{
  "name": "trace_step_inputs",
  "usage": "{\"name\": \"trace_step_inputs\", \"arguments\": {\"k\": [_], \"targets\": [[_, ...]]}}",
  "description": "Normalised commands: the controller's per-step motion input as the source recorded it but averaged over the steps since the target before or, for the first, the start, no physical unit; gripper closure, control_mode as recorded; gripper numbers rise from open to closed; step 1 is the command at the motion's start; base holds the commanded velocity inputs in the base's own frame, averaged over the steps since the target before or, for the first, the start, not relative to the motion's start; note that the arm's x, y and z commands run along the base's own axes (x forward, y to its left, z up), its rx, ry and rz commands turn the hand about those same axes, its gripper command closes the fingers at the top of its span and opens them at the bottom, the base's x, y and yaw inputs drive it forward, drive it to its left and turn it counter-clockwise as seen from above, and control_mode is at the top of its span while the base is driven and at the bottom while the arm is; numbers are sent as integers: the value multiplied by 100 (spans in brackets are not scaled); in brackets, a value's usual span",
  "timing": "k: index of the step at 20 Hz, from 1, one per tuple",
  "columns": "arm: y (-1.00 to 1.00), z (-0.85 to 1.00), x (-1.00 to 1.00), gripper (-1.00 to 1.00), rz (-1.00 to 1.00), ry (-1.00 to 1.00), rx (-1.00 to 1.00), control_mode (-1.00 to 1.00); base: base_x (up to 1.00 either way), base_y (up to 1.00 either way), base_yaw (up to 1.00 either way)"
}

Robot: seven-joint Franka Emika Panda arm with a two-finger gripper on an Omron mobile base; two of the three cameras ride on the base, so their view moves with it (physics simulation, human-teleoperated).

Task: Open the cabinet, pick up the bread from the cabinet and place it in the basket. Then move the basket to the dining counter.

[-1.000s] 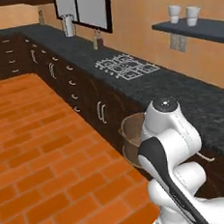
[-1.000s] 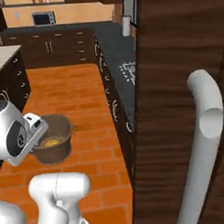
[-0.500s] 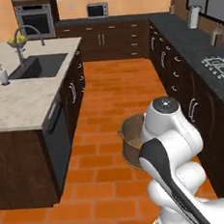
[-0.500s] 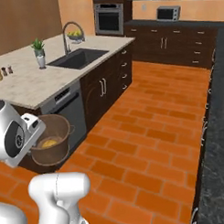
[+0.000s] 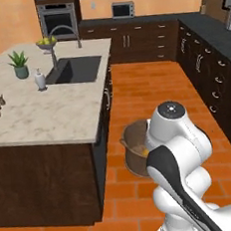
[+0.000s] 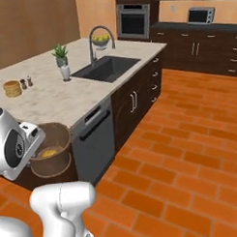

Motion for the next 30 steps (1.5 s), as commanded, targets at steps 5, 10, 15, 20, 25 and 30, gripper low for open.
{"name": "trace_step_inputs", "arguments": {"k": [5, 10, 15, 20, 25, 30], "targets": [[0, 0, 0, 100, 0, 0, 0, 100, 0, 100, 0], [0, 0, 0, 100, 0, 0, 0, 100, 7, 100, 0], [0, 0, 0, 100, 0, 0, 0, 100, 14, 100, 0], [0, 0, 0, 100, 0, 0, 0, 100, 26, 100, 0], [0, 0, 0, 100, 0, 0, 0, 100, 45, 100, 0], [0, 0, 0, 100, 0, 0, 0, 100, 80, 100, -11]]}}
